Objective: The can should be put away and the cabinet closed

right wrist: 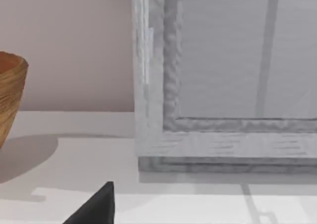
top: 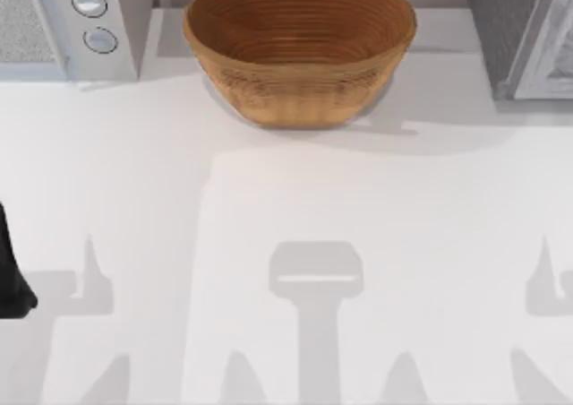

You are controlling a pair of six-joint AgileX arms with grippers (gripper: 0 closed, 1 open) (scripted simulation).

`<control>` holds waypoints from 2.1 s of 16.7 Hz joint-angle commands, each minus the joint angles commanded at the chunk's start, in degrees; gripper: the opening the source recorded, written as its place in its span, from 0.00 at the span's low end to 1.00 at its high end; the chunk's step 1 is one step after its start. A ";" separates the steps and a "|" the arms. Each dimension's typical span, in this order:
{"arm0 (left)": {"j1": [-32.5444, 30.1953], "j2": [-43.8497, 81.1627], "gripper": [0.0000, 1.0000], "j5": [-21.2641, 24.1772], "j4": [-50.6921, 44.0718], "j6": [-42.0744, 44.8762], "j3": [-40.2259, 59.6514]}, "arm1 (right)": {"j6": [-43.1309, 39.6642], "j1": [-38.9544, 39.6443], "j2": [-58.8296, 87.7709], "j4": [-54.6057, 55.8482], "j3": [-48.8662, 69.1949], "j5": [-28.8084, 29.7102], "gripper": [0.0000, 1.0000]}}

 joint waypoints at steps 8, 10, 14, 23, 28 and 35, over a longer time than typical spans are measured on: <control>0.00 0.00 1.00 0.00 0.00 0.00 0.00 | 0.22 -14.74 22.97 17.64 5.25 -15.05 1.00; 0.00 0.00 1.00 0.00 0.00 0.00 0.00 | 0.25 -19.25 28.55 22.70 7.16 -18.42 1.00; 0.00 0.00 1.00 0.00 0.00 0.00 0.00 | 0.07 -26.82 40.11 32.31 10.29 -26.68 1.00; 0.00 0.00 1.00 0.00 0.00 0.00 0.00 | 1.26 -45.76 68.19 52.69 15.96 -43.47 1.00; 0.00 0.00 1.00 0.00 0.00 0.00 0.00 | 1.40 -55.85 84.29 64.64 19.46 -53.70 1.00; 0.00 0.00 1.00 0.00 0.00 0.00 0.00 | 1.40 -58.45 88.11 68.38 20.81 -57.40 1.00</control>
